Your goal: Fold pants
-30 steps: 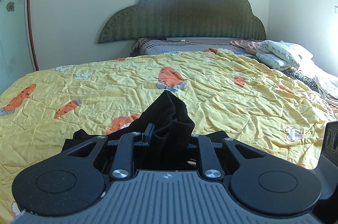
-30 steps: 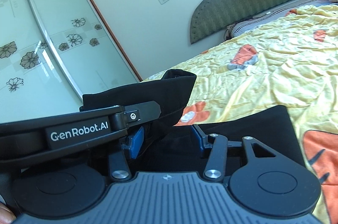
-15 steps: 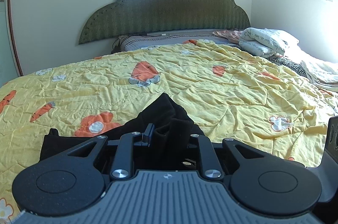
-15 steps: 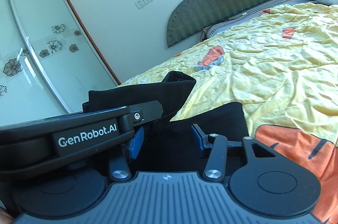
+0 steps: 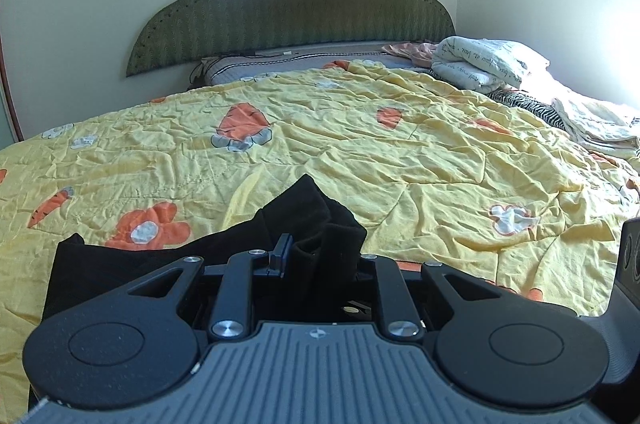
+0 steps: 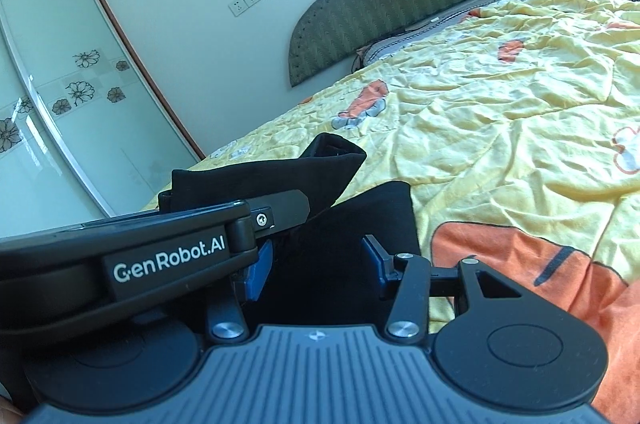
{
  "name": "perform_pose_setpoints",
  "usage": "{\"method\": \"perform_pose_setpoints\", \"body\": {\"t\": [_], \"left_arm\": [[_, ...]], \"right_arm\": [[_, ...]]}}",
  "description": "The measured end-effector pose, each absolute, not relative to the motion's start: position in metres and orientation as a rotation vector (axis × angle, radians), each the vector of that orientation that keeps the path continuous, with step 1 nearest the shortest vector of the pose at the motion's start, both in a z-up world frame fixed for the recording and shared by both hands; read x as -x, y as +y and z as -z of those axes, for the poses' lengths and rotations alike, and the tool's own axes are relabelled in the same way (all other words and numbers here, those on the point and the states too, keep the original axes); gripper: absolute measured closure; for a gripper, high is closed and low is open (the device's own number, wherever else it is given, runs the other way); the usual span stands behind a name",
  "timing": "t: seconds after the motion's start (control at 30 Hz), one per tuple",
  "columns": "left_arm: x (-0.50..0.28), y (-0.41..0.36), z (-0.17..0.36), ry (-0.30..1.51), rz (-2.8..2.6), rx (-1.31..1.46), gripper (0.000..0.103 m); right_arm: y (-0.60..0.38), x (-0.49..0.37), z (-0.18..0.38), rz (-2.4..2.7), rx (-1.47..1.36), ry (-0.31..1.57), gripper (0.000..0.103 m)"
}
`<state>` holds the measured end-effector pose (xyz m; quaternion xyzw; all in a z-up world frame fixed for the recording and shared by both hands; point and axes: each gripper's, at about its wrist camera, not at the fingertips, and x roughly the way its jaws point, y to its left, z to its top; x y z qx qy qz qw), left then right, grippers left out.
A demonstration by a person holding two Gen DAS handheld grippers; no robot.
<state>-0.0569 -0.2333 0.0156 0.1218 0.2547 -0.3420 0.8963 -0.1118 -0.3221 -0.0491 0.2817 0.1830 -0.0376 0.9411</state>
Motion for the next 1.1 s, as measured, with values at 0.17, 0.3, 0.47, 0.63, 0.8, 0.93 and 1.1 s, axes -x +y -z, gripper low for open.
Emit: {"method": "perform_pose_setpoints", "body": {"t": [0.17,0.3,0.47,0.63,0.8,0.93,1.1], "left_arm": [[0.055,-0.24,-0.008,0.548,0.731,-0.249,0.085],[0.056,-0.241,-0.006,0.549,0.739,-0.248,0.085],[0.058,-0.242,-0.006,0.546,0.753,-0.241,0.084],[0.061,-0.245,-0.005,0.544,0.768,-0.239,0.082],[0.056,-0.25,0.002,0.592,0.833,-0.185,0.048],[0.058,-0.252,-0.002,0.629,0.895,-0.151,0.042],[0.049,-0.239,-0.013,0.761,1.027,-0.007,0.029]], "right_arm": [[-0.327,0.115,0.055,0.099,-0.588,0.392,0.054],[-0.327,0.117,0.056,0.106,-0.585,0.396,0.054],[-0.326,0.119,0.054,0.118,-0.573,0.398,0.054],[-0.328,0.122,0.055,0.132,-0.576,0.398,0.055],[-0.332,0.125,0.054,0.16,-0.537,0.441,0.054],[-0.344,0.143,0.053,0.23,-0.492,0.474,0.054],[-0.364,0.177,0.049,0.387,-0.522,0.443,0.054]]}}
